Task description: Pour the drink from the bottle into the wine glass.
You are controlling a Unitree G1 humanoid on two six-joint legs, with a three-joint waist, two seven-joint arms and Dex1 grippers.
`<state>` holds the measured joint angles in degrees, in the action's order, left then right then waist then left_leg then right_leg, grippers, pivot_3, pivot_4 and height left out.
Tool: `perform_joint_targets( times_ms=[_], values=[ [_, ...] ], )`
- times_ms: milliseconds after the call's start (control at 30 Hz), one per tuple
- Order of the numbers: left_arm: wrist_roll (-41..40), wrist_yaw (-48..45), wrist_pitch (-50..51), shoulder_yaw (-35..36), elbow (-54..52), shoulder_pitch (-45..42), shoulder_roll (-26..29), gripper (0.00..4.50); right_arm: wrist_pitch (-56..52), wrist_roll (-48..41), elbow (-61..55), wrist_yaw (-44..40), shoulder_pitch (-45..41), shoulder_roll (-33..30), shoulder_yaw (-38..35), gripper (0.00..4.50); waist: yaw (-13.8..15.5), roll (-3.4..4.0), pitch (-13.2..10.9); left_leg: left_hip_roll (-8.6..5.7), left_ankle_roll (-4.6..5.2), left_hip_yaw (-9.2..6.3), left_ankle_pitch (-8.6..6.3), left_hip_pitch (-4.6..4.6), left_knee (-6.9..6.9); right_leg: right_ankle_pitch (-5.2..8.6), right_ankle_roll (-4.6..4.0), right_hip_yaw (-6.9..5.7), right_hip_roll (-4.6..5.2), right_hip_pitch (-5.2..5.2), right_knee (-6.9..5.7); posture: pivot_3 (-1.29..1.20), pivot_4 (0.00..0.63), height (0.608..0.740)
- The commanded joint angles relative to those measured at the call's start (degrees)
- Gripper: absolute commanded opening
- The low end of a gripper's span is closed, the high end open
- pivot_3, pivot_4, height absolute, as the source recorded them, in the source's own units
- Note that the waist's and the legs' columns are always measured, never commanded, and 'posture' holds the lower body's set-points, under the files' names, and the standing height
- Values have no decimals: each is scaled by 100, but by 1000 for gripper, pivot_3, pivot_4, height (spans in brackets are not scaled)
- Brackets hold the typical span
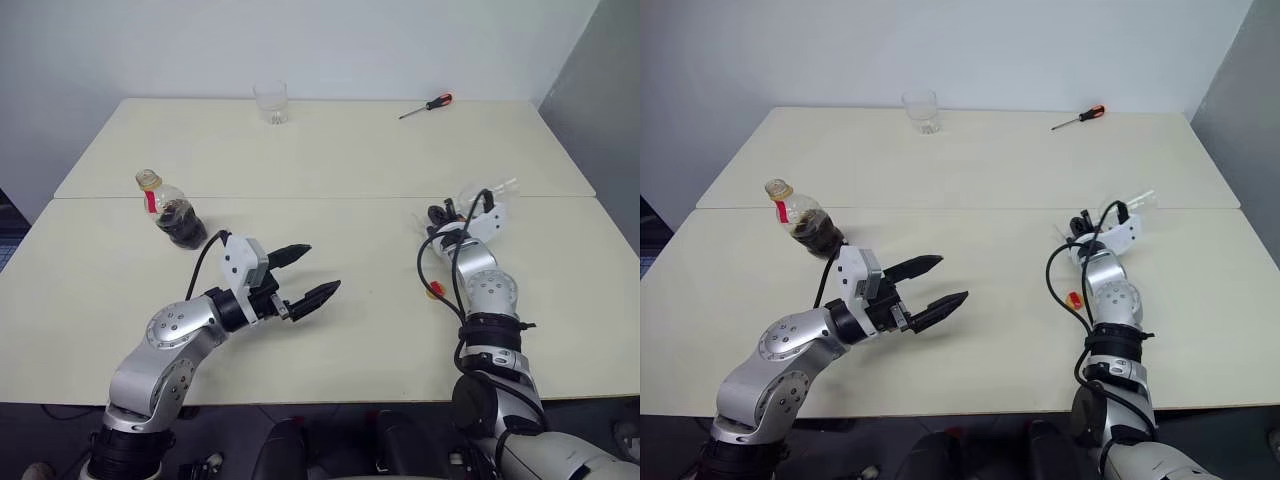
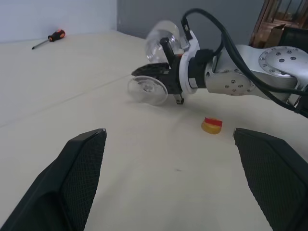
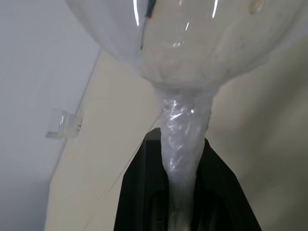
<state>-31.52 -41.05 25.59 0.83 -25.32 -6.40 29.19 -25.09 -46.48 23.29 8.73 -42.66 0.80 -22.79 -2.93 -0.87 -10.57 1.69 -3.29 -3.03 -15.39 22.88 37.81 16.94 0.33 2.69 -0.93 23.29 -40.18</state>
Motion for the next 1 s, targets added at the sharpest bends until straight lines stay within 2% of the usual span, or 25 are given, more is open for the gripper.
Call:
perform_joint_targets(
  times_ms=[33, 100, 333, 533, 767, 1000],
  values=[
    [-96, 174, -11, 241, -357, 130, -3, 4500, 371, 984, -297, -738, -667, -54, 1067, 155, -39, 5, -3, 0, 0, 1, 0, 1, 0, 0, 0, 0, 0, 3, -1, 0, 150, 740],
    [-60, 318, -16, 354, -418, 270, -20, 4500, 740, 1575, -114, -1100, -886, 26, 1599, 155, -43, 5, -3, 1, 0, 2, 0, 2, -4, 0, 0, -1, -1, 7, 0, 0, 150, 740],
    [-233, 960, 192, 788, -1171, 1005, -103, 4500, 2444, 3173, 1001, -1790, -1180, 622, 2753, 155, -17, 1, -2, 13, -1, -9, 0, 3, -5, 1, -1, 1, 15, 1, 7, 0, 150, 740],
    [-20, 1330, -51, 1332, -1511, 1942, -192, 4500, 4258, 4380, 2302, -1832, -886, 850, 3484, 155, 26, -6, 0, 9, -2, -8, 0, 3, 6, -2, 4, 0, 24, -5, 12, 0, 150, 740],
    [309, 1391, -625, 1597, -1716, 3034, -419, 4500, 5380, 4899, 3304, -1432, -773, 1069, 3515, 155, 16, -8, -2, 11, -2, -11, 1, 1, 3, -1, 2, -1, 23, -5, 12, 0, 150, 740],
    [414, 1473, -834, 1610, -1671, 3053, -477, 4500, 5473, 4645, 4116, -1730, -653, 1414, 3221, 155, 17, -8, -1, 7, -2, -10, 1, -2, 4, -1, 1, -1, 17, -8, 10, 0, 150, 740]
  ],
)
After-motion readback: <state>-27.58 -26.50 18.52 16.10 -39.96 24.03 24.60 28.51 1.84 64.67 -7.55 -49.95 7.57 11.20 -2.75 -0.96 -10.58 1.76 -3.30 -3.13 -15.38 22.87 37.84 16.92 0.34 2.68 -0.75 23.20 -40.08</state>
